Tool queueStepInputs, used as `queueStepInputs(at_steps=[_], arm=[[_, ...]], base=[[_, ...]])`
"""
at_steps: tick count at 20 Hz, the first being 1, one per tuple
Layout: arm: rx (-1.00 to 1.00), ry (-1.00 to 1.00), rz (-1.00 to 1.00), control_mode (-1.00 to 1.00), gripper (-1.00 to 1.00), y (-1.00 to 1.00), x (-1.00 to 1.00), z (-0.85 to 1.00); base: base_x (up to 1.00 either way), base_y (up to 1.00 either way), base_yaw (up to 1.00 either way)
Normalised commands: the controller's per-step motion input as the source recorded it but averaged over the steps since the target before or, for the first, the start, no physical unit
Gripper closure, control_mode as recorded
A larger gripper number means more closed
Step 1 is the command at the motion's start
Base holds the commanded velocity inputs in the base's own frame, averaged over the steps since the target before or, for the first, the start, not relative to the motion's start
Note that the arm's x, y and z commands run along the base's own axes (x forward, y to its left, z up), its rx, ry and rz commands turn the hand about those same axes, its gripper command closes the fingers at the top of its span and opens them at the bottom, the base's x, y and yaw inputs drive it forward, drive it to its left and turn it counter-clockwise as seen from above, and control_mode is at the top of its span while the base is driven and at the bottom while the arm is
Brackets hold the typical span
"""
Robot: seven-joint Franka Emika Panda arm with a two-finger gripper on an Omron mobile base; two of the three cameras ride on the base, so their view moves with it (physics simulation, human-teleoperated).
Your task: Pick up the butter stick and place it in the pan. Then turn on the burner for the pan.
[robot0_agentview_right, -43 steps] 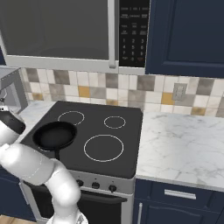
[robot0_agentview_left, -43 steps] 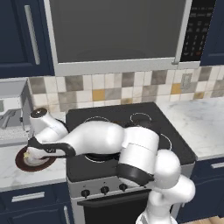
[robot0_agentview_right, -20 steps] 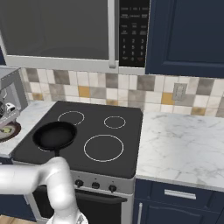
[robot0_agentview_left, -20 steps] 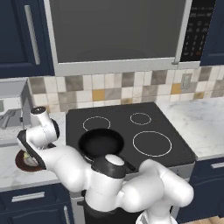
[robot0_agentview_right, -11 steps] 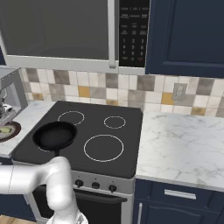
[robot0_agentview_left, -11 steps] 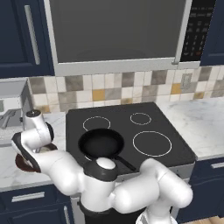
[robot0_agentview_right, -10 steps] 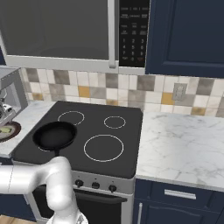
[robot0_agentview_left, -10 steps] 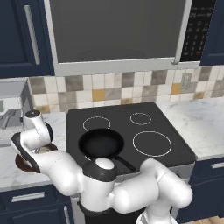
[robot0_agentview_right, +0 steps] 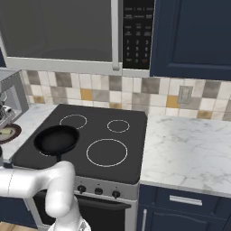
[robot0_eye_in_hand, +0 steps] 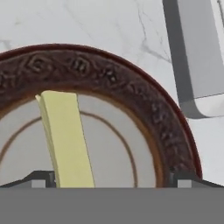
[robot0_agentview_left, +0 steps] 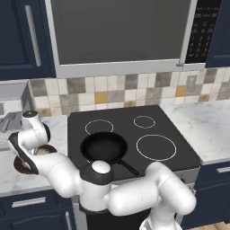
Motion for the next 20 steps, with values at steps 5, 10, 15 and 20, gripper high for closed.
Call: queueStepInputs(at_steps=[5,10,15,20], arm=[[0.00,0.00,0.08,-1.00,-1.00,0.27,-0.06,-0.36],[-0.03,0.00,0.02,-1.00,1.00,0.25,-0.39,-0.50],[0.00,-0.06,0.00,-1.00,1.00,0.00,-0.59,-0.18],[0.00,-0.08,0.00,-1.00,1.00,-0.13,-0.42,0.11]], base=[[0.00,0.00,0.00],[0.00,0.00,0.00],[0.00,0.00,0.00],[0.00,0.00,0.00]])
